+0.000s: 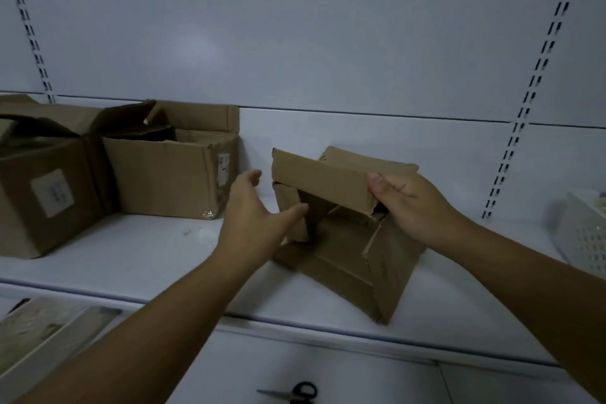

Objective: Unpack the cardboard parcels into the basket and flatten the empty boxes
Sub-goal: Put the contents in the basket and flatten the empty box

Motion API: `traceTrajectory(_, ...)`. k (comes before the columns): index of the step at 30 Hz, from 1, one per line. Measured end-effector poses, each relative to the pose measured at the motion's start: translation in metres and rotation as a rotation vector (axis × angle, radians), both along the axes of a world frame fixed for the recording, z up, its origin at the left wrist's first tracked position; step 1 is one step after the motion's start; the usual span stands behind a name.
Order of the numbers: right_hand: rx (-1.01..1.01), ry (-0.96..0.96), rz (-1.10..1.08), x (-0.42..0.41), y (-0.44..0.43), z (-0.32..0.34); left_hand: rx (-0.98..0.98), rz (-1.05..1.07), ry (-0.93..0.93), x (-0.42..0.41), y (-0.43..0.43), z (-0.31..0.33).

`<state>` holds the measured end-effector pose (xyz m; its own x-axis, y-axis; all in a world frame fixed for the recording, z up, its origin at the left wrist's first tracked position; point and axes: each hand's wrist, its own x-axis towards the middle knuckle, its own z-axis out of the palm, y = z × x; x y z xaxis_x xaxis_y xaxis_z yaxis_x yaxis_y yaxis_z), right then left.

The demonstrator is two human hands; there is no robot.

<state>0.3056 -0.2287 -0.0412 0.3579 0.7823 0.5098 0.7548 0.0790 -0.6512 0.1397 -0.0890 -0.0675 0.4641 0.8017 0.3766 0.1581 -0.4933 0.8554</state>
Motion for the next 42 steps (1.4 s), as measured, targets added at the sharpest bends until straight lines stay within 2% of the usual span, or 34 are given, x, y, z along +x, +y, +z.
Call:
traceTrajectory(3, -0.049, 0.017, 0.026, 0.0, 0.004, 0.005, -0.151, -0.067, 0.149, 0.02, 0.013, -0.008)
traceTrajectory(6, -0.056, 0.021, 0.025, 0.003, 0.004, 0.011, -0.28, -0.229, 0.042, 0.027, 0.021, -0.01)
traceTrajectory(9, -0.066, -0.011, -0.11, 0.009, 0.003, 0.008, -0.46, -0.367, -0.035, 0.013, 0.026, -0.01)
traceTrajectory(12, -0.295, 0.067, -0.107, 0.016, -0.006, -0.004, -0.671, -0.722, 0.045, -0.024, 0.041, -0.014)
traceTrajectory(14, -0.408, -0.008, -0.044, 0.014, -0.008, -0.013, -0.843, -0.859, 0.09, -0.044, 0.056, -0.009)
traceTrajectory(17, -0.493, -0.205, 0.018, 0.01, 0.003, -0.02, -0.989, -0.759, 0.098, -0.045, 0.075, -0.006)
traceTrajectory(19, -0.468, -0.245, 0.078, 0.008, 0.009, -0.028, -1.048, -0.672, 0.075, -0.038, 0.079, -0.006)
traceTrajectory(21, -0.449, -0.376, 0.091, 0.002, 0.009, -0.039, -1.09, -0.563, 0.053, -0.028, 0.081, -0.005)
traceTrajectory(24, -0.347, -0.508, 0.044, -0.002, 0.007, -0.058, -1.028, -0.431, 0.142, -0.01, 0.087, -0.006)
traceTrajectory(27, -0.098, -0.361, 0.051, -0.007, 0.001, -0.061, -0.912, -0.492, 0.255, 0.009, 0.082, -0.003)
traceTrajectory(31, 0.183, -0.181, -0.17, -0.002, -0.001, -0.059, -0.86, -0.527, 0.104, 0.028, 0.069, -0.013)
traceTrajectory(33, 0.16, -0.061, -0.266, 0.01, -0.001, -0.056, -0.829, -0.543, 0.033, 0.031, 0.071, -0.021)
traceTrajectory(36, -0.152, 0.075, -0.303, 0.04, -0.006, -0.045, -0.815, -0.582, -0.009, 0.027, 0.079, -0.026)
traceTrajectory(38, -0.284, 0.054, -0.27, 0.054, -0.008, -0.036, -0.788, -0.589, -0.009, 0.026, 0.08, -0.026)
traceTrajectory(42, -0.18, -0.078, -0.35, 0.056, -0.004, -0.034, -0.713, -0.584, 0.004, 0.027, 0.082, -0.025)
